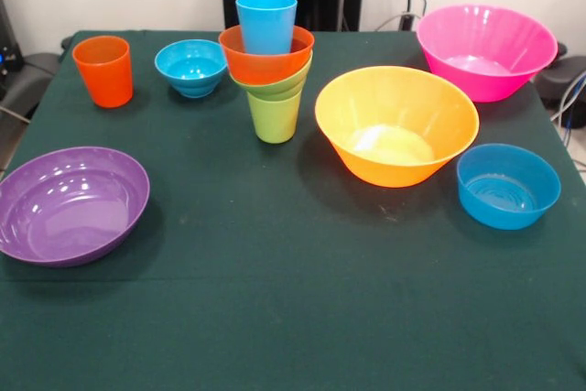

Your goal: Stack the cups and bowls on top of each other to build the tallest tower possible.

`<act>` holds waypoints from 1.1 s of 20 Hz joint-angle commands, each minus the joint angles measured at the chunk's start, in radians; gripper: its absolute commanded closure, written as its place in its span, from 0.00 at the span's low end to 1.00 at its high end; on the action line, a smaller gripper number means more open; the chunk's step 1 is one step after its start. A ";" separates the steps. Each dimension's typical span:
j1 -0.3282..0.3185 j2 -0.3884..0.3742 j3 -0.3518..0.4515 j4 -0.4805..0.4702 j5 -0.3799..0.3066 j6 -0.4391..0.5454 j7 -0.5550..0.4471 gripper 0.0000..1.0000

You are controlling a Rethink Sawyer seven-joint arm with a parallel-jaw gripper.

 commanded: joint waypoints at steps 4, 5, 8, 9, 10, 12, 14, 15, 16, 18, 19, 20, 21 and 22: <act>-0.094 0.068 0.148 -0.118 -0.022 0.129 -0.154 0.00; -0.106 0.074 0.156 -0.124 -0.028 0.131 -0.166 0.00; -0.138 0.096 0.170 -0.144 -0.048 0.155 -0.197 0.00; -0.151 0.106 0.178 -0.153 -0.054 0.162 -0.208 0.00; -0.163 0.114 0.188 -0.159 -0.059 0.162 -0.220 0.00; -0.191 0.130 0.211 -0.170 -0.066 0.155 -0.247 0.00; -0.214 0.145 0.229 -0.181 -0.078 0.146 -0.266 0.00; -0.222 0.152 0.234 -0.186 -0.086 0.139 -0.271 0.00; -0.229 0.158 0.237 -0.191 -0.096 0.133 -0.273 0.00; -0.243 0.167 0.247 -0.197 -0.115 0.118 -0.275 0.00; -0.249 0.171 0.251 -0.198 -0.123 0.108 -0.275 0.00; -0.255 0.172 0.257 -0.196 -0.131 0.098 -0.277 0.00; -0.261 0.175 0.264 -0.194 -0.139 0.091 -0.280 0.00; -0.266 0.176 0.270 -0.192 -0.145 0.086 -0.280 0.00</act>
